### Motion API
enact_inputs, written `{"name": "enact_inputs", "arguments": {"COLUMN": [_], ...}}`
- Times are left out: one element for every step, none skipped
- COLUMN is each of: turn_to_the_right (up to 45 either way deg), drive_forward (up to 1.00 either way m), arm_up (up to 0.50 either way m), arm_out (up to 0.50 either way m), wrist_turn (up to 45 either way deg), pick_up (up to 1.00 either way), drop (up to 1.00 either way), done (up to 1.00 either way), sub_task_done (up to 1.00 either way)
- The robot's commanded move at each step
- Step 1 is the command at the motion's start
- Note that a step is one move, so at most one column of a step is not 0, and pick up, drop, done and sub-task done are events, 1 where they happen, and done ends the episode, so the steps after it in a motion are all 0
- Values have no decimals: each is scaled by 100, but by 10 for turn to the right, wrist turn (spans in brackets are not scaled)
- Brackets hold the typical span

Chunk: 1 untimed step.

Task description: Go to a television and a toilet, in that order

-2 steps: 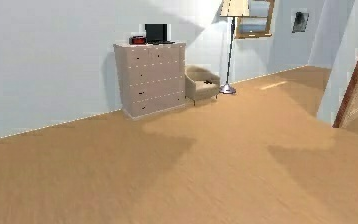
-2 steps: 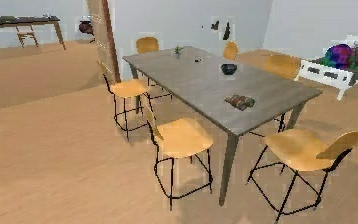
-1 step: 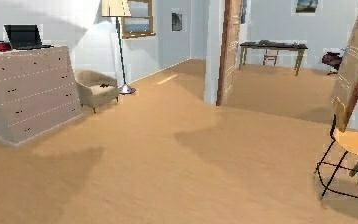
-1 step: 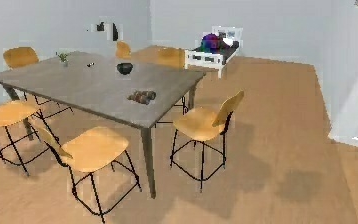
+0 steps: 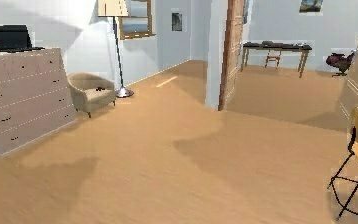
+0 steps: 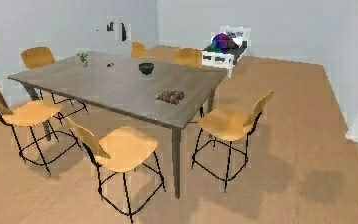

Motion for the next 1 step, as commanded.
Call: {"name": "enact_inputs", "arguments": {"turn_to_the_right": [180], "drive_forward": [0], "arm_up": [0], "arm_out": [0], "wrist_turn": [0], "pick_up": [0], "drop": [0], "done": [0], "sub_task_done": [0]}}
